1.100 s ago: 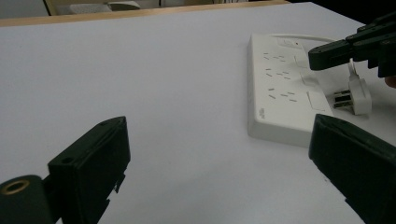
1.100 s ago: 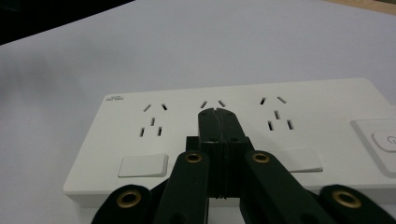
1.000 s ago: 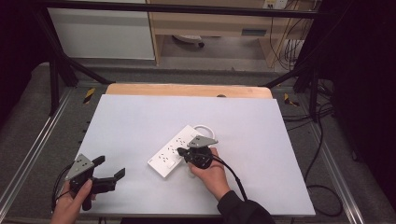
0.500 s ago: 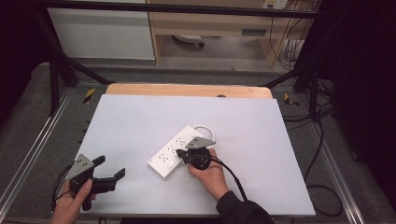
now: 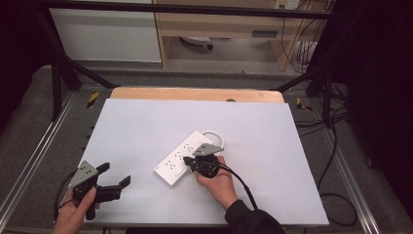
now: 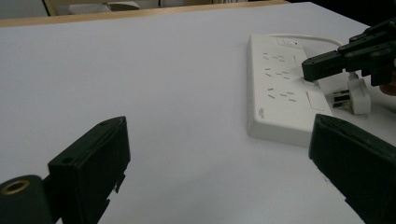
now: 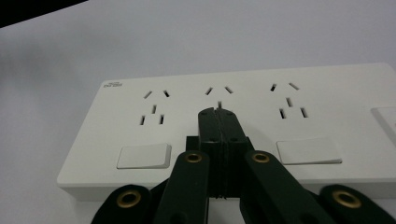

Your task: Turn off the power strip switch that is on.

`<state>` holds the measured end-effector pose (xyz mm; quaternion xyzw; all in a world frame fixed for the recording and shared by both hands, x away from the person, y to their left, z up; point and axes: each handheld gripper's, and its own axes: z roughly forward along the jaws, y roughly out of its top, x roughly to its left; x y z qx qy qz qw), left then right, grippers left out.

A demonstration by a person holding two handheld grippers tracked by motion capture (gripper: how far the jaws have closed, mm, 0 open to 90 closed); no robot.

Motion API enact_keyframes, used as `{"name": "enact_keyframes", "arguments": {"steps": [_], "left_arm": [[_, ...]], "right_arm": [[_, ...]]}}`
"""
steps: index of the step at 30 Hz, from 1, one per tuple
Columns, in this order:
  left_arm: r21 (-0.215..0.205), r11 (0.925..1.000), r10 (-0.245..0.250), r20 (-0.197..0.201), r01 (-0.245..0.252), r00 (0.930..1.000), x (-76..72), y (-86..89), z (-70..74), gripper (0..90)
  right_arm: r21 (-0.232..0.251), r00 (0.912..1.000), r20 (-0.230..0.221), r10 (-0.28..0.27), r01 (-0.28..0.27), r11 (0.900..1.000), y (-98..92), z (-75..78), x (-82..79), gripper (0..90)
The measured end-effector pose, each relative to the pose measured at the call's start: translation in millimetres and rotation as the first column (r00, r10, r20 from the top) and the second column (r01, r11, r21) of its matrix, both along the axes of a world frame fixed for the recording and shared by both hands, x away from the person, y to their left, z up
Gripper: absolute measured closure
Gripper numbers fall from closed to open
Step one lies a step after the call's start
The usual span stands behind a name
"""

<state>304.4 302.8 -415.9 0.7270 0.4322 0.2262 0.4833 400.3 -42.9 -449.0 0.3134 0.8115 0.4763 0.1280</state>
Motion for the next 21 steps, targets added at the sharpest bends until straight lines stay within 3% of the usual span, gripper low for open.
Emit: {"name": "enact_keyframes", "arguments": {"steps": [21], "left_arm": [[0.001, 1.0000, -0.001, 0.000, 0.001, 1.0000, 0.0, -0.2, 0.1, 5.2]], "right_arm": [[0.005, 1.0000, -0.006, 0.005, -0.005, 1.000, 2.4, 0.5, -4.9, 90.0]]}}
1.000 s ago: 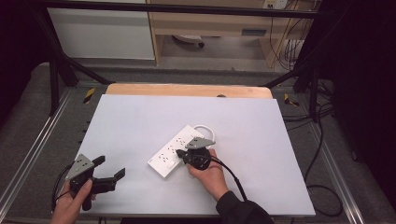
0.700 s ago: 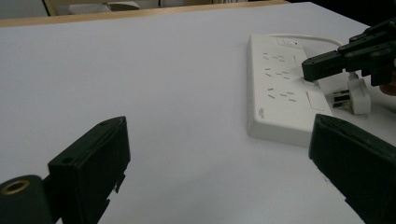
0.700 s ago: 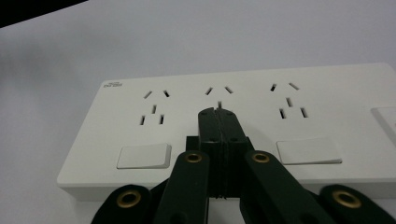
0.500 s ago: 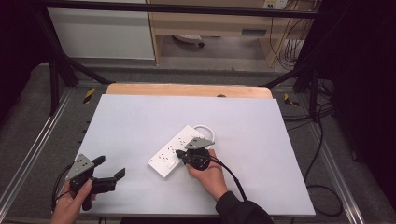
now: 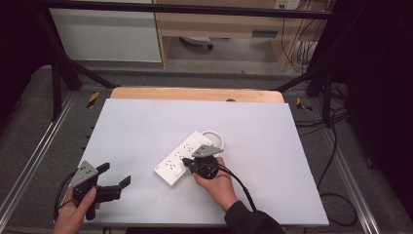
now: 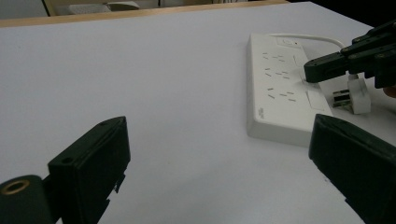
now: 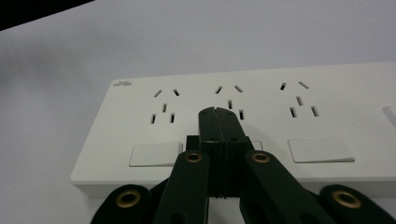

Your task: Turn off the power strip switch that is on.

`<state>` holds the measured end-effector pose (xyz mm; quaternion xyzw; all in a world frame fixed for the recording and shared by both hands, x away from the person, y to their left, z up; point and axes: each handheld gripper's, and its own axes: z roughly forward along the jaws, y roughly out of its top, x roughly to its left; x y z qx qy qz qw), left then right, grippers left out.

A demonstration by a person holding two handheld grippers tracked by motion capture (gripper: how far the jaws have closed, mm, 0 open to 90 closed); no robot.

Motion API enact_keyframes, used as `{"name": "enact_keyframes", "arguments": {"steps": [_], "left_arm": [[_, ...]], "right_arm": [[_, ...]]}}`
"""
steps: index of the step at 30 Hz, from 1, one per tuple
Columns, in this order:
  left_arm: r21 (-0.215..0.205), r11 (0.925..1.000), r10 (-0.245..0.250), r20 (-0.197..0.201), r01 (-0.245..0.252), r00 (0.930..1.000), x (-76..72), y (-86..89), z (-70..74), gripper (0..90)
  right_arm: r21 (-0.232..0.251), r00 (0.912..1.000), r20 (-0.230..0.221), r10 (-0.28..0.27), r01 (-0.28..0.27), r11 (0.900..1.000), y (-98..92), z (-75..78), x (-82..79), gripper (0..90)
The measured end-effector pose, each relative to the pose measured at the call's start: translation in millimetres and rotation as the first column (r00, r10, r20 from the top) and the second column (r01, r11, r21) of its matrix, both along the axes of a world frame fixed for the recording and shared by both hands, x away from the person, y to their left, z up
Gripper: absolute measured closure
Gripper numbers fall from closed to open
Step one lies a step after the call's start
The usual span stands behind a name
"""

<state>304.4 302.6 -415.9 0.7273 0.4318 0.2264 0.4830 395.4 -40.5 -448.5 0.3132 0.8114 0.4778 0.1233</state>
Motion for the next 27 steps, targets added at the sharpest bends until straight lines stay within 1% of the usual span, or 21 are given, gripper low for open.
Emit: {"name": "enact_keyframes", "arguments": {"steps": [5, 18, 27], "left_arm": [[0.000, 1.0000, -0.001, 0.000, 0.001, 1.0000, -0.1, -0.2, 0.0, 5.2], [0.001, 1.0000, -0.001, -0.001, 0.001, 1.0000, -0.1, -0.3, 0.0, 5.2], [0.001, 1.0000, -0.001, 0.000, 0.001, 1.0000, -0.1, -0.1, 0.0, 5.2]], "right_arm": [[-0.003, 1.0000, 0.002, 0.001, -0.001, 1.000, 0.0, 0.1, -0.2, 90.0], [-0.005, 0.9998, -0.016, 0.007, -0.008, 1.000, 1.1, -1.3, -1.7, 90.0], [-0.009, 0.9999, -0.011, 0.007, -0.007, 1.000, 2.6, -1.1, -1.4, 90.0]]}}
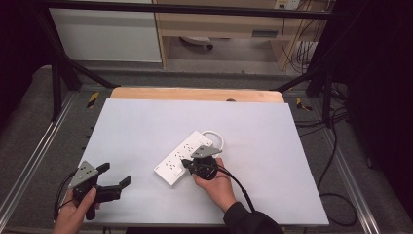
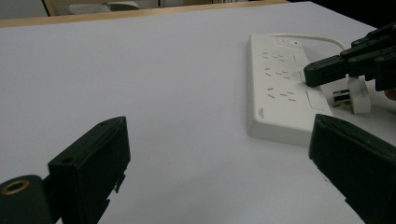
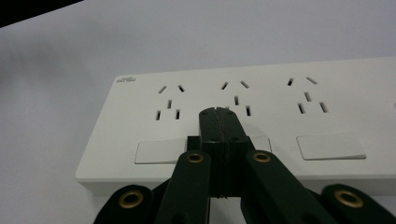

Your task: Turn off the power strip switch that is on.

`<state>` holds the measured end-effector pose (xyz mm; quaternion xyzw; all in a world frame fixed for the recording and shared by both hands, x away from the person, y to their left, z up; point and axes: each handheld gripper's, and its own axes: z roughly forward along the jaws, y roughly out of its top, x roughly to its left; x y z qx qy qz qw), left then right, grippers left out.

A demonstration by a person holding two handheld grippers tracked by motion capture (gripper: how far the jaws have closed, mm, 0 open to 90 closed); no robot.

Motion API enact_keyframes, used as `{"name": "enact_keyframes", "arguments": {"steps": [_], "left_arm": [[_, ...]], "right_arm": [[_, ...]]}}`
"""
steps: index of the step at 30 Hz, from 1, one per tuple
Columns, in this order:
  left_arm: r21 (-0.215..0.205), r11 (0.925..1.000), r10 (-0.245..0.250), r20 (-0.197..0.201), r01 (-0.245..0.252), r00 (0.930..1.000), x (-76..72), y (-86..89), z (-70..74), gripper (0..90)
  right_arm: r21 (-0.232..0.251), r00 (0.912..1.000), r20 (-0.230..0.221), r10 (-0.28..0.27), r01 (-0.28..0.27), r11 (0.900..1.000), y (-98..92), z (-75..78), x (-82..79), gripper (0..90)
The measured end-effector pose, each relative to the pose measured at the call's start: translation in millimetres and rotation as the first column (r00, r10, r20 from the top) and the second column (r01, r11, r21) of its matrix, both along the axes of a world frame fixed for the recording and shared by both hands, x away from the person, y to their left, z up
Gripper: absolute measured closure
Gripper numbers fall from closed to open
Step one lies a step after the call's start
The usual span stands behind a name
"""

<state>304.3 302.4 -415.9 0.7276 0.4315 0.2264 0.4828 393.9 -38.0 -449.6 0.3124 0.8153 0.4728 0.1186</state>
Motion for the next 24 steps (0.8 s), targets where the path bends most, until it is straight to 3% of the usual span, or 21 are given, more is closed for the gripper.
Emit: {"name": "enact_keyframes", "arguments": {"steps": [24], "left_arm": [[0.002, 1.0000, -0.002, 0.002, 0.002, 1.0000, 0.1, 0.1, 0.1, 5.2]], "right_arm": [[-0.007, 0.9999, 0.015, -0.005, 0.005, 1.000, 0.8, 1.0, 2.7, 90.0]]}}
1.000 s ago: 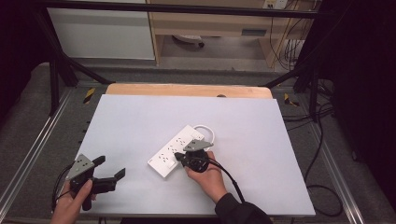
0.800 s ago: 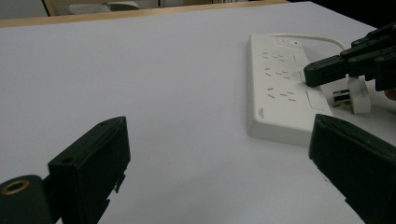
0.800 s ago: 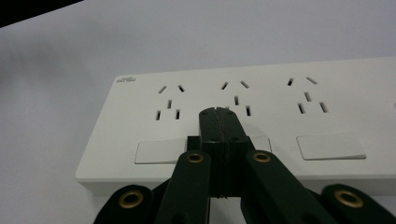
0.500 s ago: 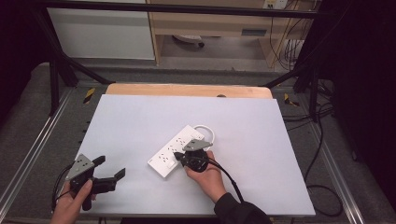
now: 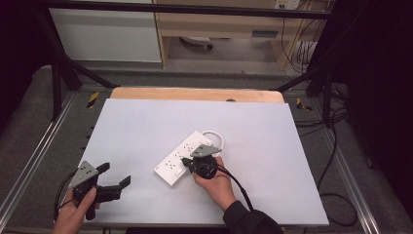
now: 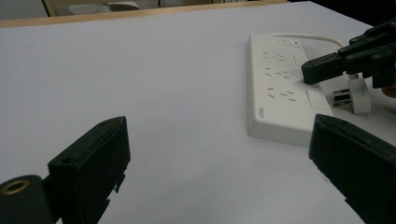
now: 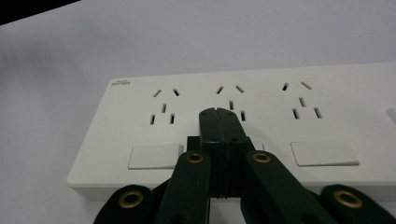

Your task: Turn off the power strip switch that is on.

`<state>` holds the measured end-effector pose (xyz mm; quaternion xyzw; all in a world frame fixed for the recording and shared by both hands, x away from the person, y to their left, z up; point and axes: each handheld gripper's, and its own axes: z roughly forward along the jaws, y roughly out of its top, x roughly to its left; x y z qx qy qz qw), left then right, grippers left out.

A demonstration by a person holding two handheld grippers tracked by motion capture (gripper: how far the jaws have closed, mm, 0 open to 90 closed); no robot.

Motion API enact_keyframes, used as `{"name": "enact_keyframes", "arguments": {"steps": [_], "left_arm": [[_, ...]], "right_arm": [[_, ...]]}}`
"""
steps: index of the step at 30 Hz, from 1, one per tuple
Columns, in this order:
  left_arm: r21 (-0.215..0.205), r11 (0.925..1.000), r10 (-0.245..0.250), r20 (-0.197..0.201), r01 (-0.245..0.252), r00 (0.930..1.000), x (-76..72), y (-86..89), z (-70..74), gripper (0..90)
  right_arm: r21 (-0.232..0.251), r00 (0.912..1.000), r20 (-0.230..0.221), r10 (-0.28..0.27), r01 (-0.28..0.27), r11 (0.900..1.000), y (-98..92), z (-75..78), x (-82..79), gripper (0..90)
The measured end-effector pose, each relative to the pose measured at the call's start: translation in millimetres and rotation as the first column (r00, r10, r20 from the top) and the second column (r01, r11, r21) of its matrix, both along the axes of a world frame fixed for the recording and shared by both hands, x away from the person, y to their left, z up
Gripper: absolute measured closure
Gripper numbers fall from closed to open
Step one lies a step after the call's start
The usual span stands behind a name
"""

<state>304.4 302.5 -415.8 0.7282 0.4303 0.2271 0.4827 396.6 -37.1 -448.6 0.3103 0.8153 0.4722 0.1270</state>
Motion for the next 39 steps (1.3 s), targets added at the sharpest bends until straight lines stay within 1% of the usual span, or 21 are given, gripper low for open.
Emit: {"name": "enact_keyframes", "arguments": {"steps": [8, 11, 14, 20, 24, 25, 27, 28, 31, 33, 35, 39], "left_arm": [[0.001, 1.0000, -0.001, -0.001, 0.001, 1.0000, 0.0, 0.0, 0.0, 5.2], [0.001, 1.0000, 0.001, -0.001, -0.001, 1.0000, -0.2, -0.1, 0.0, 5.2], [0.002, 1.0000, 0.001, -0.001, -0.001, 1.0000, -0.1, 0.0, -0.1, 5.3], [0.003, 1.0000, -0.001, -0.001, 0.001, 1.0000, -0.1, -0.2, -0.1, 5.2], [0.005, 1.0000, -0.001, -0.001, 0.001, 1.0000, -0.1, -0.3, -0.2, 5.2], [0.012, 0.9999, 0.000, 0.004, 0.000, 1.0000, -0.1, 0.1, 0.1, 5.2], [0.004, 1.0000, -0.002, 0.000, 0.002, 1.0000, -0.1, -0.3, -0.1, 5.2], [0.010, 1.0000, 0.001, 0.003, -0.001, 1.0000, 0.0, 0.1, 0.2, 5.2], [0.005, 1.0000, -0.003, -0.002, 0.003, 1.0000, 0.3, -0.5, -0.3, 5.3], [0.013, 0.9999, -0.001, -0.001, 0.001, 1.0000, 0.2, -0.5, -0.3, 5.2], [0.011, 0.9999, -0.001, 0.000, 0.001, 1.0000, 0.1, -0.3, -0.2, 5.2], [0.005, 1.0000, -0.002, -0.006, 0.002, 1.0000, 0.2, -0.2, -0.5, 5.2]], "right_arm": [[0.014, 1.0000, 0.000, -0.007, 0.007, 1.000, -1.9, 3.0, -0.3, 90.0], [0.017, 1.0000, 0.000, -0.006, 0.006, 1.000, -1.8, 3.7, -1.0, 87.0], [0.041, 0.9998, 0.012, -0.015, 0.014, 0.999, -3.0, 6.8, -1.6, 82.5], [0.072, 0.9995, 0.012, -0.029, 0.028, 0.997, -2.8, 8.0, 0.1, 67.0], [0.089, 0.9989, 0.012, -0.045, 0.044, 0.995, -2.8, 12.4, 1.2, 52.0], [0.090, 0.9988, 0.011, -0.049, 0.048, 0.995, -2.8, 13.3, 1.4, 47.4], [0.088, 0.9985, 0.007, -0.055, 0.054, 0.995, -2.6, 15.0, 1.7, 39.1], [0.084, 0.9982, 0.008, -0.059, 0.058, 0.995, -2.7, 15.6, 1.7, 36.0], [0.080, 0.9973, 0.000, -0.073, 0.073, 0.994, -2.7, 17.4, 1.8, 24.7], [0.077, 0.9964, 0.006, -0.085, 0.084, 0.993, -3.4, 18.2, 2.1, 19.2], [0.075, 0.9954, 0.002, -0.096, 0.095, 0.993, -4.4, 19.3, 3.0, 13.4], [0.075, 0.9925, 0.015, -0.122, 0.120, 0.990, -7.3, 23.6, 3.9, 5.6]]}}
